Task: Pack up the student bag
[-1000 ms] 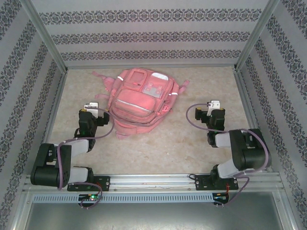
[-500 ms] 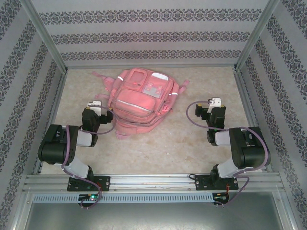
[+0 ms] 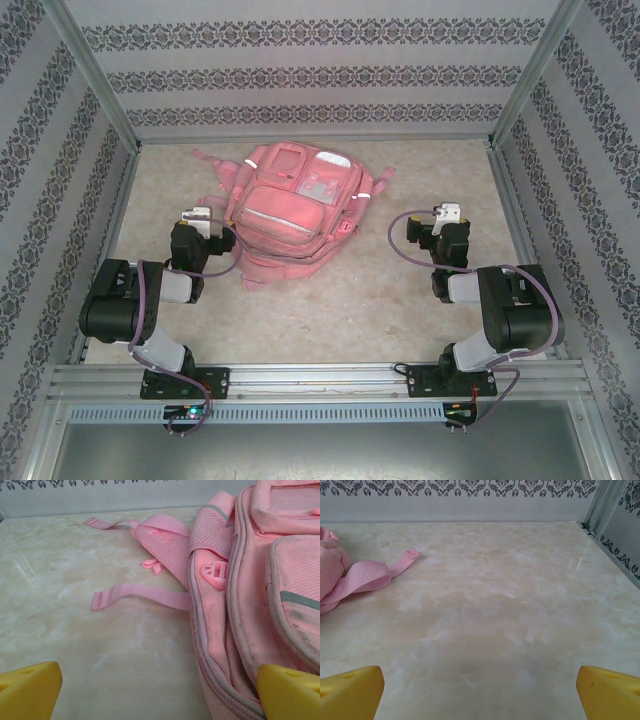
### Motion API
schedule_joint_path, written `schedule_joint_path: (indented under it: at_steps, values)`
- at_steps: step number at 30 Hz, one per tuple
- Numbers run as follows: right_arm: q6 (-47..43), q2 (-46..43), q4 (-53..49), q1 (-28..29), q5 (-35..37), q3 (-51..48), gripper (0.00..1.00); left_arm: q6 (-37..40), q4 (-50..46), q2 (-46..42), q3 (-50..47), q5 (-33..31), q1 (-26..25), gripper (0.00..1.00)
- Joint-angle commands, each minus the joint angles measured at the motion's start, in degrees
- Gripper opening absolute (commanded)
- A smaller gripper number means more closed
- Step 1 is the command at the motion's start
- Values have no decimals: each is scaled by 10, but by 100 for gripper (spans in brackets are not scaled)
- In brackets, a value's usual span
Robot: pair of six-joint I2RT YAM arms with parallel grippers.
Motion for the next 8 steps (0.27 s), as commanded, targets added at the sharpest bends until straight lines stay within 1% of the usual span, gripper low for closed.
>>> schedule_joint_path:
  at_steps: [1, 8]
  values:
    - [4, 0, 8, -2, -12, 13, 98, -6, -2, 1, 9, -1, 6, 99]
    - [4, -2, 9, -2, -12, 11, 98, -6, -3, 1, 9, -1, 6, 99]
